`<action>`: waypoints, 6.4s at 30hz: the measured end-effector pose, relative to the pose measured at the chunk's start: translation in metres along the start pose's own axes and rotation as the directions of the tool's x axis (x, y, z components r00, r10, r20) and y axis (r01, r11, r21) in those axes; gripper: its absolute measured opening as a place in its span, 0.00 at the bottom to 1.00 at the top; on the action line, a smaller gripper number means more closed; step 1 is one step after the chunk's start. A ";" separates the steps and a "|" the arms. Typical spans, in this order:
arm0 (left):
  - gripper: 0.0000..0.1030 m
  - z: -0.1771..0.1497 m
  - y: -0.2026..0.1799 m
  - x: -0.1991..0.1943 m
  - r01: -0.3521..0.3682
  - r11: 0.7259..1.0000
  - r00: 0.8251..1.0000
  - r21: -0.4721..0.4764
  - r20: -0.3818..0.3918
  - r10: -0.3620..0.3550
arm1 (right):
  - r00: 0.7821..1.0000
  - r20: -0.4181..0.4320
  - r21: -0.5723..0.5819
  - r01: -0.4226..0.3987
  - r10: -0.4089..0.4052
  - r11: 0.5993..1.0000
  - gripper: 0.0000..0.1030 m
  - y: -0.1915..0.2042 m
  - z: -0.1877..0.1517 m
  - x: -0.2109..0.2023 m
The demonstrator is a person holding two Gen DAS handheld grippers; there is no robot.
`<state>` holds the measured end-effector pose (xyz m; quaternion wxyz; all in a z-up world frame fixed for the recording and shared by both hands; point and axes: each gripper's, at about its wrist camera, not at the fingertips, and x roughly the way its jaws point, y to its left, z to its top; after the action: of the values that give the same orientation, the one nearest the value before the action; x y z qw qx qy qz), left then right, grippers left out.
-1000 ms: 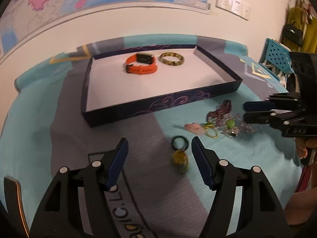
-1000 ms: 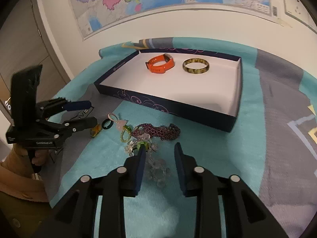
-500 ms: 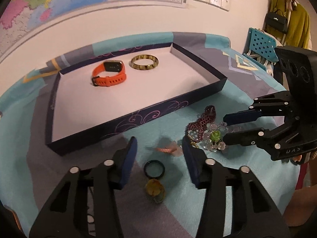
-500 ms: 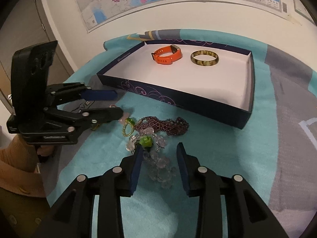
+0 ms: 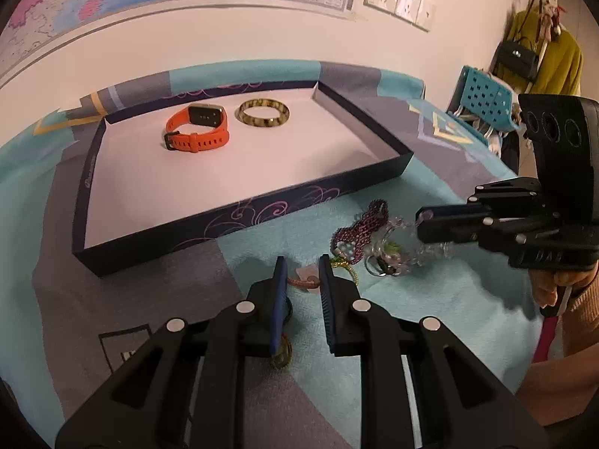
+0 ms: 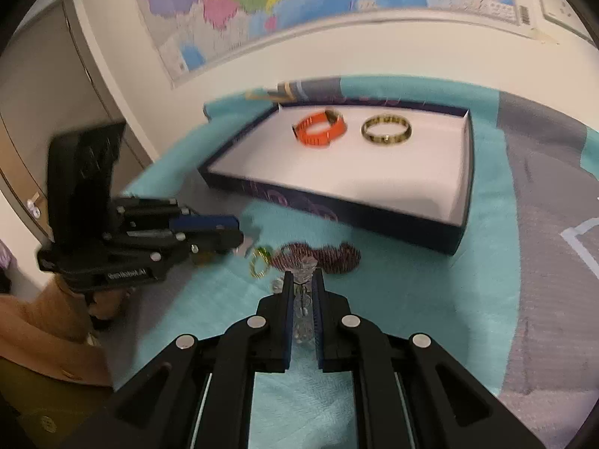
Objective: Organize jewelry
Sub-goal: 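Grasp the clear crystal bead bracelet with the right tool while the left tool reaches the pink charm, then carry the crystal bracelet into the box with the right tool while the left tool carries the pink charm, then open the right tool releasing the bracelet while the left tool releases the pink charm beside the watch, then withdraw both tools from the box toward the remaining jewelry, then lower the left tool around the black ring while the right tool grasps the maroon beaded necklace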
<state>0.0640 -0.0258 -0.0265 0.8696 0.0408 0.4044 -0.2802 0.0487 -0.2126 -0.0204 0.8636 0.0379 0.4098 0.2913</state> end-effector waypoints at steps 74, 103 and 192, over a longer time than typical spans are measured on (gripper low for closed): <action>0.18 0.089 0.080 0.058 -0.197 0.970 0.980 -0.142 -0.028 0.195 | 0.995 0.051 0.018 0.082 -0.083 0.996 0.08 -0.039 0.127 0.078; 0.46 0.090 0.075 0.045 -0.248 0.960 0.968 -0.128 0.012 0.252 | 0.979 0.016 0.035 0.204 -0.205 0.978 0.18 -0.057 0.114 0.084; 0.22 -0.014 -0.001 -0.003 -0.189 0.981 0.982 -0.035 -0.029 0.188 | 0.995 -0.022 0.006 0.098 -0.098 0.995 0.09 -0.002 0.015 0.033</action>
<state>0.0526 -0.0208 -0.0330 0.8877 0.0663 0.4148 -0.1883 0.0768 -0.1940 -0.0342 0.8722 0.0177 0.4217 0.2473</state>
